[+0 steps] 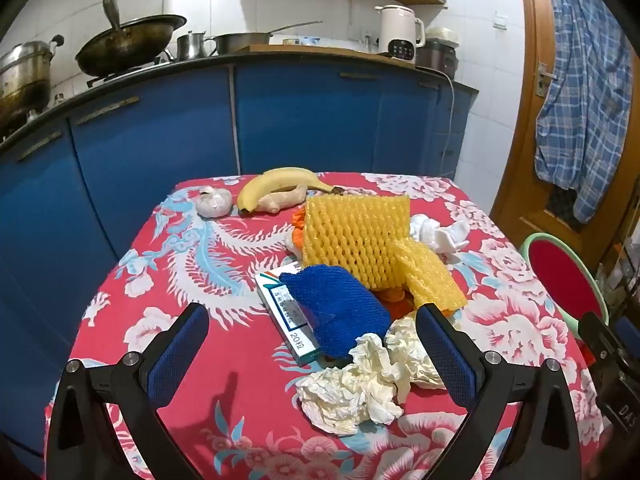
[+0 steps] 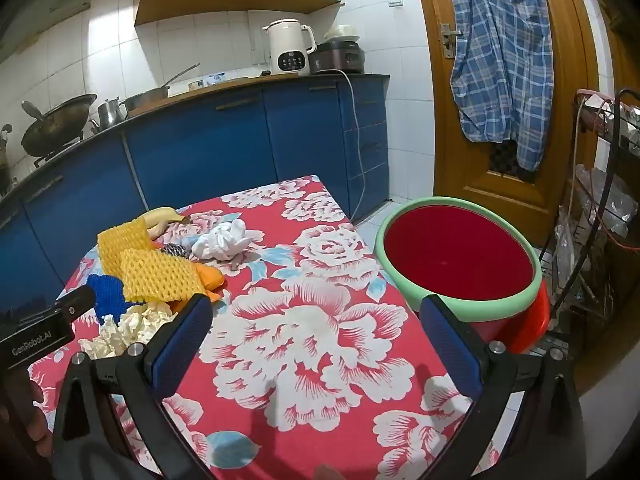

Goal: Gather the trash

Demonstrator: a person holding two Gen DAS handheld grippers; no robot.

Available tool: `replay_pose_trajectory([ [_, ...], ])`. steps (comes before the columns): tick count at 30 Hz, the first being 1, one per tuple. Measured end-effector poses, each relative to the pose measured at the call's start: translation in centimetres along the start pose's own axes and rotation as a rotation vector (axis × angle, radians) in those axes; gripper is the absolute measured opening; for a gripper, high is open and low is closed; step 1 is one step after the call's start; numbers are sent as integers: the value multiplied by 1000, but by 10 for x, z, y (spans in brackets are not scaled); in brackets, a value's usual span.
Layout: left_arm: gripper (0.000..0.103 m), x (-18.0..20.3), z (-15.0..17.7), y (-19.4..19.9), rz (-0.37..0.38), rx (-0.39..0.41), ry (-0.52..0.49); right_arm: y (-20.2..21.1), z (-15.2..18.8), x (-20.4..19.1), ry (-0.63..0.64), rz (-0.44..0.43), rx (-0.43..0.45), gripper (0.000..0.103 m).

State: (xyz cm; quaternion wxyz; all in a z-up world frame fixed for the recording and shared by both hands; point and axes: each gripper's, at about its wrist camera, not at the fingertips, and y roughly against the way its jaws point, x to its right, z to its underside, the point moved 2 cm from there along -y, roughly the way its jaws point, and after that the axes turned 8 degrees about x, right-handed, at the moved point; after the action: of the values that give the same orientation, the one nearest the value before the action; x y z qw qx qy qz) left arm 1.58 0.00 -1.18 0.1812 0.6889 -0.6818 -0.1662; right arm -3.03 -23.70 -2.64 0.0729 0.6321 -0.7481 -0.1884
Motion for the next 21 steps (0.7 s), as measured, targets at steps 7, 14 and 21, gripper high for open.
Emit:
replay_pose_trajectory([
  [7,103,0,-1,0,-12,2,-3,1,-1,-1,7,2,-3,102],
  [14,103,0,-2,5,-4,10,1,1,-1,-2,9,4,-3,102],
  [21,103,0,-2,5,-4,11,2,1,-1,-3,12,6,-3,102],
])
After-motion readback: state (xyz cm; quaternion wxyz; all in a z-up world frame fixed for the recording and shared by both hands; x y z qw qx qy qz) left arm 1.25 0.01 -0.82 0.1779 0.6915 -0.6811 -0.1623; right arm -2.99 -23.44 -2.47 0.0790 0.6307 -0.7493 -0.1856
